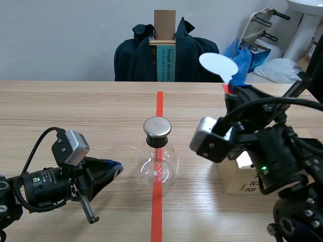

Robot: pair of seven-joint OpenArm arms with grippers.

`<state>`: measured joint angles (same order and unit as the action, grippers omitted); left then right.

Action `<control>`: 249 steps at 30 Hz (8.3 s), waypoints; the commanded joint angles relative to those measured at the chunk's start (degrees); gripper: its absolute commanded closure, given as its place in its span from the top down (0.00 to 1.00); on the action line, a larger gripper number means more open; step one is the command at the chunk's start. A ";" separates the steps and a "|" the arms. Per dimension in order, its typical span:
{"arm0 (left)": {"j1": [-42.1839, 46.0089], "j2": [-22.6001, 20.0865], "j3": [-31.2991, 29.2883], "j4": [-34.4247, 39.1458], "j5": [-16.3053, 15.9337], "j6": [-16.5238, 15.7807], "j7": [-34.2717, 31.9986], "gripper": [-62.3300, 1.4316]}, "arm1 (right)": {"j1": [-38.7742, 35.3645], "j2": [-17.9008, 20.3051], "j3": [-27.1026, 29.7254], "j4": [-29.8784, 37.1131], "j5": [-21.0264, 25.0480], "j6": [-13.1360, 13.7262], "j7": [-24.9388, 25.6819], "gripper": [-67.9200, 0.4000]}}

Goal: Do the electroscope experiment.
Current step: 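Bring the plate to the electroscope and point at the metal foil, then move the plate toward and away from the electroscope, then rub the plate on the fur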

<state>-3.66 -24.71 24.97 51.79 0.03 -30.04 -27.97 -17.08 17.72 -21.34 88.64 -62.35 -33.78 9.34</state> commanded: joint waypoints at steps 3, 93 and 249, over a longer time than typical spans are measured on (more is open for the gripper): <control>-0.31 0.09 -0.50 1.36 -0.63 -0.09 -0.98 0.07 | 0.42 -1.11 0.74 -1.25 -1.81 -0.63 2.27 0.02; -0.31 0.09 -0.50 1.36 -0.63 -0.09 -0.98 0.07 | 0.44 -2.14 0.76 -8.96 -4.57 -1.33 13.84 0.02; 36.48 -13.25 -24.46 43.43 -6.62 -7.19 -0.52 1.00 | -14.21 -0.26 34.99 -21.38 -1.75 -2.54 32.39 0.02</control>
<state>33.30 -38.11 0.67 95.07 -6.04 -37.17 -27.68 -31.29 16.88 14.04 66.61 -62.89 -37.01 39.79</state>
